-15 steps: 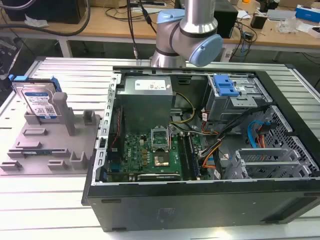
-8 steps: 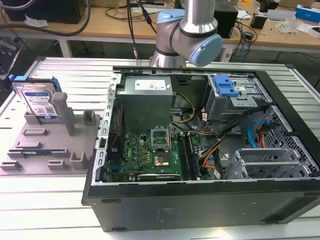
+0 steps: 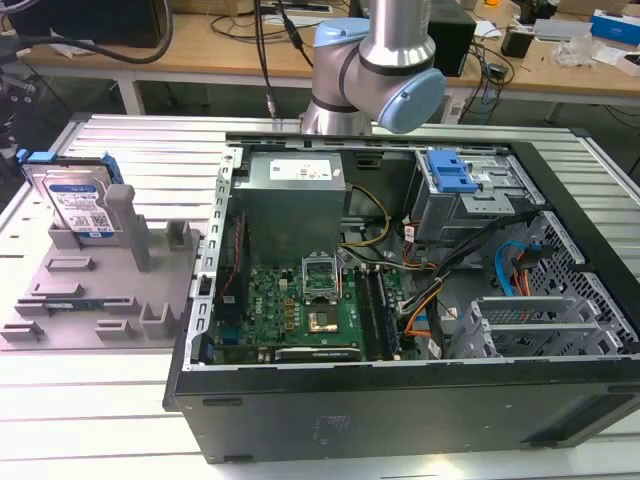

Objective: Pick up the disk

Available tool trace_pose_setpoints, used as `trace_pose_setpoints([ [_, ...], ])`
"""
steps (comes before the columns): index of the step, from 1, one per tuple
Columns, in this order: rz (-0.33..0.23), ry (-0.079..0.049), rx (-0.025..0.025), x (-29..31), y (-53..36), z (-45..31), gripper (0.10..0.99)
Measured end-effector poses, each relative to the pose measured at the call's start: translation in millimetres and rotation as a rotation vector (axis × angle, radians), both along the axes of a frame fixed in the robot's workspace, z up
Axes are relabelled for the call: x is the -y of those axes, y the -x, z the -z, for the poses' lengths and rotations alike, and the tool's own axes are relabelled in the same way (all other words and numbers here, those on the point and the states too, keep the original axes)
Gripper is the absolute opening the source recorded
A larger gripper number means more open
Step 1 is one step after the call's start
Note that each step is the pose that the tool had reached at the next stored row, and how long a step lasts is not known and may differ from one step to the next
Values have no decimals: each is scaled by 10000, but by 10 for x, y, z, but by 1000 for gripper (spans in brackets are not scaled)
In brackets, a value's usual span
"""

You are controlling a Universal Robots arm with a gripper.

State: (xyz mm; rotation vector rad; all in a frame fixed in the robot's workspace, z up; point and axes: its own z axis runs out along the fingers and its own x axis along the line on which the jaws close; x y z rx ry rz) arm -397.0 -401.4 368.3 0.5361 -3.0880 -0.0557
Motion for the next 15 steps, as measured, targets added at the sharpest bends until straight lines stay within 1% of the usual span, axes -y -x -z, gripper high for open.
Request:
trace_pose_setpoints([
  [1, -338, 1, 0, 0, 0, 1, 298],
  [2, -533, 1, 0, 0, 0, 1, 298],
  [3, -725, 2, 0, 0, 0, 1, 357],
  [4, -1390, 6, 1, 0, 0, 3, 478],
  [5, -1819, 7, 0, 0, 0, 3, 541],
  [6, -2202, 7, 1, 0, 0, 5, 541],
  [8, -2671, 24, -2, 0, -1, 5, 541],
  [9, -3024, 42, -4, 0, 0, 4, 541],
  [11, -3396, 48, -5, 0, 0, 5, 541],
  [14, -4104, 52, -3, 0, 0, 5, 541],
  [15, -4457, 60, -3, 0, 0, 5, 541],
])
